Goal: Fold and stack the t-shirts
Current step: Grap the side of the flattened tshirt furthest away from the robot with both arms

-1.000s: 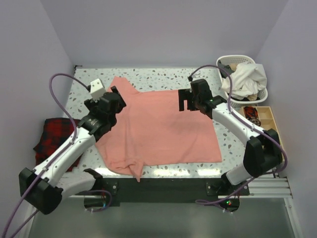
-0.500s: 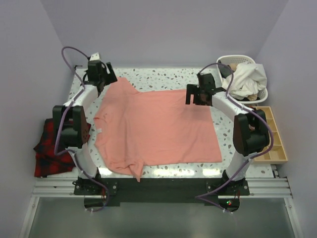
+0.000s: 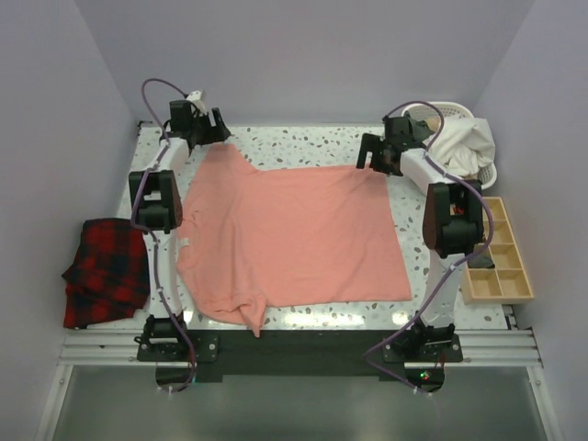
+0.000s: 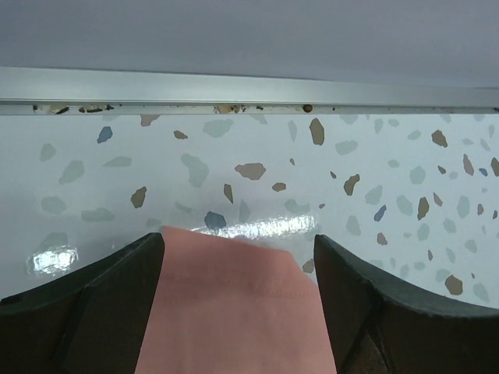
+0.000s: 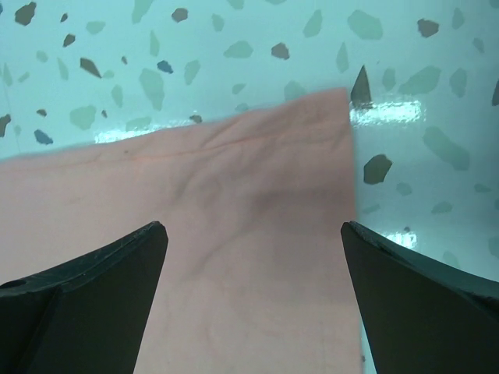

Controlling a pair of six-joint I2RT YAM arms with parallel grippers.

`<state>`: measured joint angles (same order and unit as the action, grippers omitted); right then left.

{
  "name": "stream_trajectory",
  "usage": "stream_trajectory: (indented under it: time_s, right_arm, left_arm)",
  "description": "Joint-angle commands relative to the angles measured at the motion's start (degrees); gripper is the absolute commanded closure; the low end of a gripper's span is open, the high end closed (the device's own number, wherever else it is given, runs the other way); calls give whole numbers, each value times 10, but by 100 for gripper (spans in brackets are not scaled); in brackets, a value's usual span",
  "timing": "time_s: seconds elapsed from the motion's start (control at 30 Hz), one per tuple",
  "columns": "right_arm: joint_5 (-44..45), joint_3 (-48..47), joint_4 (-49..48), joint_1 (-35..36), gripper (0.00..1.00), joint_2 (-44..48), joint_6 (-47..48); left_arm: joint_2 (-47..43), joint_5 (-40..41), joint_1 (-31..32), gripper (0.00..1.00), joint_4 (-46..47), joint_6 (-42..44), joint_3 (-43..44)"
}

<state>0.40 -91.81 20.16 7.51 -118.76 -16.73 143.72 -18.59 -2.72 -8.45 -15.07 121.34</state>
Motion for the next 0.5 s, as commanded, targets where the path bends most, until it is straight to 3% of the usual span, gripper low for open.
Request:
stream_trajectory:
  time_s: [0.0,0.27,0.47]
  right_arm:
    - [-19,-57,7,-13,1,-22,9]
    - [-11,-66,12,-27,1,-36,19]
    - [-15,-69,9,-32,1,-49,21]
  left_arm:
    - [21,-49,-10,17,-23,36,57]
    - [3,30,-12,14,-73,94,29]
    - [33,16,-12,15,-82,100,45]
